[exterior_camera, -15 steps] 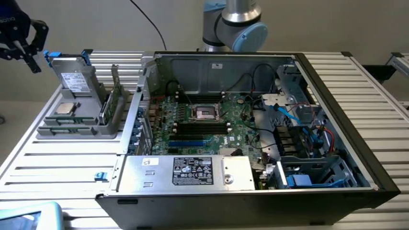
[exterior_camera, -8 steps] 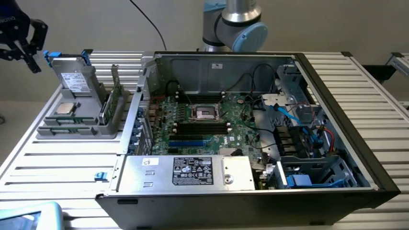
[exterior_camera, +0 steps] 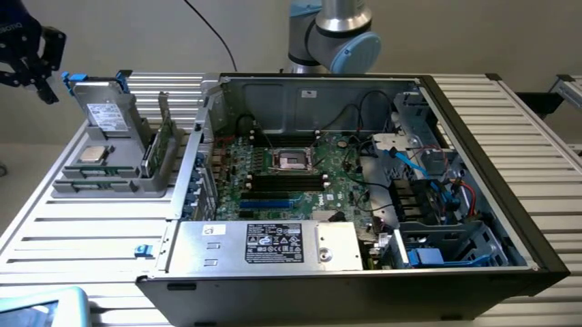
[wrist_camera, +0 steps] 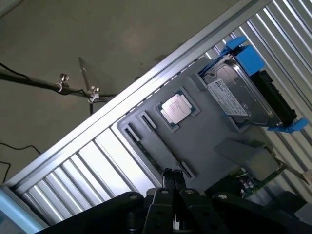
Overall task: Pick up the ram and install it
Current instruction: 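Pick up the ram and move it above insertion slot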
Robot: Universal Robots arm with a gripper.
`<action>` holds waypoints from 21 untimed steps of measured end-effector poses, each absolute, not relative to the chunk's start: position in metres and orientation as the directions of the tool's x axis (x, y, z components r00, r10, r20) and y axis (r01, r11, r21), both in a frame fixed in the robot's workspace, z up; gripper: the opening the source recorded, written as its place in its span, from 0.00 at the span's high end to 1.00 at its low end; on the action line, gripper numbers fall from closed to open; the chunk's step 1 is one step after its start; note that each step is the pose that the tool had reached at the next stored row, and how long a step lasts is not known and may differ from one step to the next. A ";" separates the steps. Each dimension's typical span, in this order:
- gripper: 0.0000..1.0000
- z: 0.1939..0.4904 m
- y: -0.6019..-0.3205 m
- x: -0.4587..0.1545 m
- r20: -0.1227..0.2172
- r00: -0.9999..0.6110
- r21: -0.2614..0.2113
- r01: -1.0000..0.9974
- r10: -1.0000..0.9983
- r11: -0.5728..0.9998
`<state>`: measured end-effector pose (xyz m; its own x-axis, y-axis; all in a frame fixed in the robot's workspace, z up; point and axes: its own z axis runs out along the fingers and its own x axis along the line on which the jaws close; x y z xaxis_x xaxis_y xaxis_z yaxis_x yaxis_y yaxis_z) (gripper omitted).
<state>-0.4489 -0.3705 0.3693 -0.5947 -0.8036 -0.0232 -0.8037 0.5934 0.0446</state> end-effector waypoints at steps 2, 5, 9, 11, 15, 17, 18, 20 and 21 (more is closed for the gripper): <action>0.89 0.369 -0.371 -0.449 -0.022 -0.564 0.044 -0.825 -0.826 0.563; 0.89 0.369 -0.370 -0.449 -0.020 -0.519 0.043 -0.855 -0.855 0.518; 0.89 0.369 -0.371 -0.449 -0.016 -0.455 0.042 -0.890 -0.890 0.454; 0.89 0.369 -0.370 -0.449 -0.014 -0.422 0.041 -0.906 -0.906 0.421; 0.89 0.369 -0.370 -0.449 -0.010 -0.356 0.040 -0.934 -0.934 0.355; 0.89 0.368 -0.370 -0.449 -0.007 -0.321 0.040 -0.946 -0.947 0.321; 0.89 0.368 -0.371 -0.449 -0.006 -0.304 0.040 -0.952 -0.953 0.304; 0.89 0.368 -0.370 -0.449 -0.002 -0.270 0.040 -0.962 -0.963 0.269; 0.89 0.368 -0.370 -0.449 0.001 -0.254 0.039 -0.967 -0.967 0.253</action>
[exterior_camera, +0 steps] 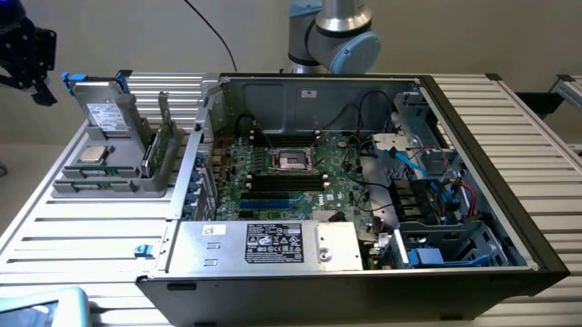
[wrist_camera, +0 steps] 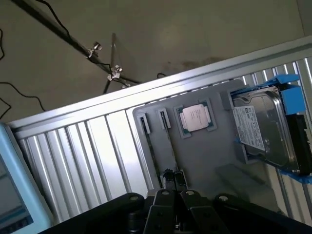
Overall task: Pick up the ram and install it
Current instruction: 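Pick up the ram and move it above insertion slot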
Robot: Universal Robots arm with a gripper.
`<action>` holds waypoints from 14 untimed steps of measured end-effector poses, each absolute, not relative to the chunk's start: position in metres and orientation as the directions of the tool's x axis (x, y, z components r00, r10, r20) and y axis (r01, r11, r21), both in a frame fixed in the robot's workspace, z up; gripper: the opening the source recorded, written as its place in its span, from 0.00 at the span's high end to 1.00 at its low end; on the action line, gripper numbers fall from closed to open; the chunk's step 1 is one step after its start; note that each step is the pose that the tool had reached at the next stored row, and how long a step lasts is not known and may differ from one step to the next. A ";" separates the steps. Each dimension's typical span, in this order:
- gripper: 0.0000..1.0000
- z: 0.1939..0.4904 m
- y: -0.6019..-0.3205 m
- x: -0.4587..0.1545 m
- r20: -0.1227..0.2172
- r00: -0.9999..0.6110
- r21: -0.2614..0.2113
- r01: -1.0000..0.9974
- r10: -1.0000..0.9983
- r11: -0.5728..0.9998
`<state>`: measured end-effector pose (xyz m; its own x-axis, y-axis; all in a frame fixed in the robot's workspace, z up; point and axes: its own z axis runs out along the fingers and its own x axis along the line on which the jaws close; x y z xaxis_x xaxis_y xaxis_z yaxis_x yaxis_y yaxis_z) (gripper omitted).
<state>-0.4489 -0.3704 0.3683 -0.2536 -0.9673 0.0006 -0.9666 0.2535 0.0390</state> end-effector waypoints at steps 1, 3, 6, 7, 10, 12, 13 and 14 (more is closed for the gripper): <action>0.89 0.368 -0.370 -0.449 0.005 -0.239 0.038 -0.970 -0.971 0.239; 0.89 0.368 -0.370 -0.449 0.018 -0.212 0.035 -0.977 -0.977 0.212; 0.89 0.368 -0.370 -0.449 0.039 -0.174 0.031 -0.984 -0.984 0.176; 0.89 0.368 -0.370 -0.449 0.045 -0.162 0.030 -0.986 -0.986 0.163; 0.89 0.368 -0.371 -0.449 0.053 -0.114 0.026 -0.993 -0.992 0.115; 0.89 0.368 -0.370 -0.449 0.053 -0.086 0.023 -0.996 -0.995 0.087; 0.89 0.368 -0.370 -0.449 0.053 -0.076 0.022 -0.997 -0.996 0.078; 0.89 0.368 -0.370 -0.449 0.053 -0.073 0.022 -0.997 -0.996 0.075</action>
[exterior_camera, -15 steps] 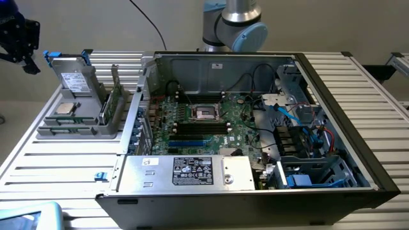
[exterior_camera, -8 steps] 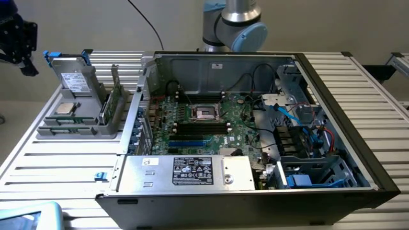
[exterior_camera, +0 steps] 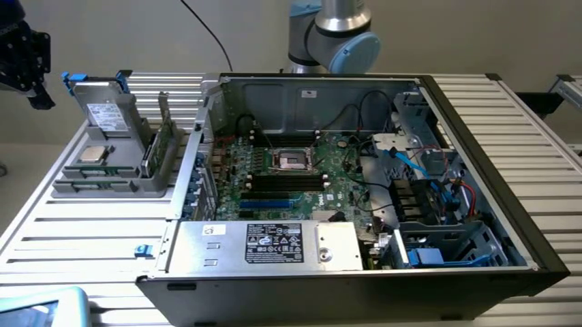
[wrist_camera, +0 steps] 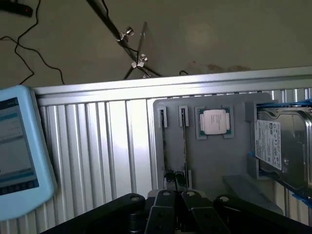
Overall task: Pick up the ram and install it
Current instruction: 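Pick up the ram and move it above insertion slot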
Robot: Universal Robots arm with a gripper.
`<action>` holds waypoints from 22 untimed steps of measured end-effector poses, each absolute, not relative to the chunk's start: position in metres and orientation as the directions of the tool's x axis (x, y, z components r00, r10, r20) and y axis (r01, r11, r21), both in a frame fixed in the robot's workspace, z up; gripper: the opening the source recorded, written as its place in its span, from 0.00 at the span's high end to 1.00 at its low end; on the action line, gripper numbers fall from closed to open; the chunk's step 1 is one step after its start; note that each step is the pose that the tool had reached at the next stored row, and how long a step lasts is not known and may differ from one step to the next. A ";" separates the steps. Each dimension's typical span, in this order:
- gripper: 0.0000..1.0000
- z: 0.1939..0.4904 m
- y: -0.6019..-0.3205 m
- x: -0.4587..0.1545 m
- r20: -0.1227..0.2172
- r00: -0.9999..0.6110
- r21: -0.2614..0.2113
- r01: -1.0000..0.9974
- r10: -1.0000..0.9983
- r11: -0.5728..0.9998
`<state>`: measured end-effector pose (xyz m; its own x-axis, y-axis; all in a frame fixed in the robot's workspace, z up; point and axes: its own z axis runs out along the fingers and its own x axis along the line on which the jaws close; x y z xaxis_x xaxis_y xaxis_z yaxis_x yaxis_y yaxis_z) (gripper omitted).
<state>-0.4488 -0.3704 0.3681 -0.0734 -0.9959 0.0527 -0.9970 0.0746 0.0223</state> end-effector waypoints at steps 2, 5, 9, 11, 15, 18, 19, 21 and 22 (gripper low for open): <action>0.89 0.368 -0.370 -0.449 0.053 -0.073 0.022 -0.997 -0.996 0.074; 0.89 0.368 -0.370 -0.449 0.053 -0.072 0.022 -0.997 -0.996 0.074; 0.75 0.368 -0.370 -0.449 0.053 -0.072 0.022 -0.997 -0.996 0.073; 0.69 0.368 -0.370 -0.449 0.053 -0.072 0.022 -0.997 -0.996 0.073; 0.51 0.367 -0.371 -0.449 0.053 -0.071 0.022 -0.997 -0.996 0.072; 0.51 0.363 -0.371 -0.444 0.053 -0.066 0.022 -0.998 -0.996 0.067; 0.51 0.361 -0.371 -0.442 0.053 -0.064 0.022 -0.998 -0.997 0.065; 0.51 0.357 -0.371 -0.439 0.053 -0.063 0.022 -0.998 -0.997 0.064; 0.51 0.355 -0.371 -0.439 0.053 -0.063 0.022 -0.998 -0.997 0.064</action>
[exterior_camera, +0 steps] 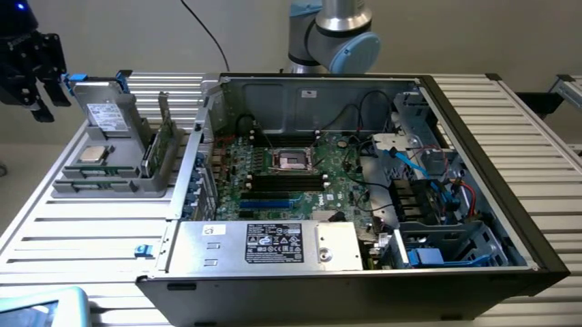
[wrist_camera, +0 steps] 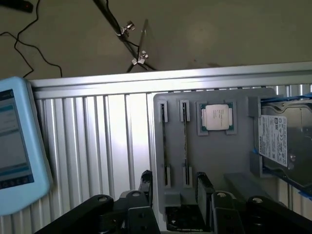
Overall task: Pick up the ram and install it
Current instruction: 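Pick up the ram and move it above insertion slot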
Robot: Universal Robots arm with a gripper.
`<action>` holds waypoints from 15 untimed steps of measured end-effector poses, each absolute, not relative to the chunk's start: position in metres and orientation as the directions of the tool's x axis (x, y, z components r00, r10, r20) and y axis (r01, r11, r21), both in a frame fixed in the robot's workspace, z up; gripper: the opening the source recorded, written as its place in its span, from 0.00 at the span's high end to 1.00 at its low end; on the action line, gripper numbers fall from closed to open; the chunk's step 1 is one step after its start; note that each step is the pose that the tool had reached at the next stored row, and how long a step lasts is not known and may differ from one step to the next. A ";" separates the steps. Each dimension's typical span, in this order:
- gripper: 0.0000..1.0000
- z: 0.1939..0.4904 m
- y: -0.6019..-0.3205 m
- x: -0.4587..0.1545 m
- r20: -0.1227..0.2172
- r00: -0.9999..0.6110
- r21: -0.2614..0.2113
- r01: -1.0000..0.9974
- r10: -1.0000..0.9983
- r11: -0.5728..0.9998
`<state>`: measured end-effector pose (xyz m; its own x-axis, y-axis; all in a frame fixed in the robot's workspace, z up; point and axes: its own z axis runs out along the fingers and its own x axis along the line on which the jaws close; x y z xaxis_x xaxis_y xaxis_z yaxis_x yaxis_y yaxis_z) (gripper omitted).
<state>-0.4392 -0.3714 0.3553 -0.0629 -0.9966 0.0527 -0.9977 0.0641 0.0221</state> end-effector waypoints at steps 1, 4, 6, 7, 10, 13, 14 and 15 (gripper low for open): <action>0.51 0.354 -0.371 -0.439 0.053 -0.063 0.022 -0.998 -0.997 0.064; 0.51 0.348 -0.371 -0.439 0.049 -0.063 0.022 -0.998 -0.997 0.064; 0.51 0.345 -0.372 -0.439 0.047 -0.063 0.022 -0.998 -0.997 0.064; 0.51 0.343 -0.372 -0.439 0.046 -0.062 0.022 -0.998 -0.997 0.063; 0.51 0.338 -0.372 -0.439 0.041 -0.060 0.023 -0.998 -0.997 0.061; 0.51 0.335 -0.372 -0.439 0.039 -0.060 0.023 -0.998 -0.997 0.061; 0.51 0.335 -0.372 -0.439 0.039 -0.060 0.023 -0.998 -0.997 0.061; 0.51 0.335 -0.372 -0.439 0.039 -0.060 0.023 -0.998 -0.997 0.061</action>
<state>-0.4388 -0.3720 0.3354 -0.0597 -0.9975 0.0392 -0.9979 0.0606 0.0228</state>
